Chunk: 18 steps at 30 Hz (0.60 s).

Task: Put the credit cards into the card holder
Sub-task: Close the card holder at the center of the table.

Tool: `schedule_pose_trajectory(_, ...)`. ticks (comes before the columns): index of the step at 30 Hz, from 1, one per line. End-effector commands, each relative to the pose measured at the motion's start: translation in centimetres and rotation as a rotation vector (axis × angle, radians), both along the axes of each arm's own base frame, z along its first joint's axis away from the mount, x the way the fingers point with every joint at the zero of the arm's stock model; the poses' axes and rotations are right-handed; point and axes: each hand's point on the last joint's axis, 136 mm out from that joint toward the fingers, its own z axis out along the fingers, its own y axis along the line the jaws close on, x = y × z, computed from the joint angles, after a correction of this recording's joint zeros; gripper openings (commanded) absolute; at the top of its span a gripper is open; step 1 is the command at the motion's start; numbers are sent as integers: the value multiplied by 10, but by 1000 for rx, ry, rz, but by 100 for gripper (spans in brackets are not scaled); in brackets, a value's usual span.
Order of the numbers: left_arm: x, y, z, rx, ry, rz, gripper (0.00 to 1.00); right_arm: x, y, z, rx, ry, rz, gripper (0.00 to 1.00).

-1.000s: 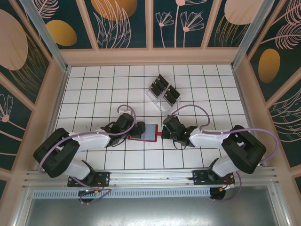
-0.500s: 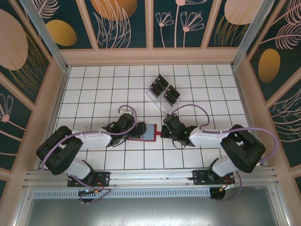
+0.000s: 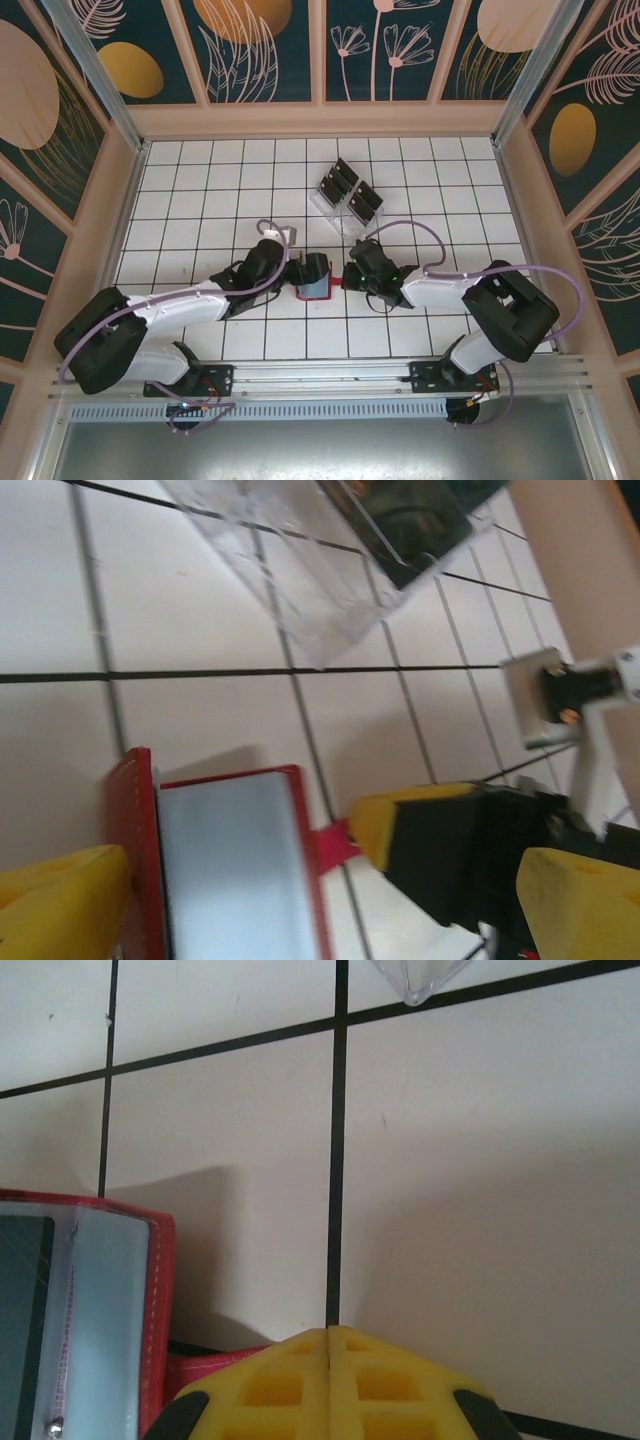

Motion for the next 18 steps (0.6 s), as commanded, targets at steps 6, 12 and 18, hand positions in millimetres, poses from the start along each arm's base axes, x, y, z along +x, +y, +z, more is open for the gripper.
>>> schedule_pose_trajectory(6, -14, -60, -20, -54, 70, -88, 98, 6, -10, 21, 46, -41, -34, 10)
schedule_pose_trajectory(12, -9, -46, -24, -42, 64, -7, 99, 1, -22, 43, 65, -71, -57, 24)
schedule_pose_trajectory(18, 1, -27, -3, 16, -11, 63, 99, -10, -31, 68, 122, -94, -75, 26)
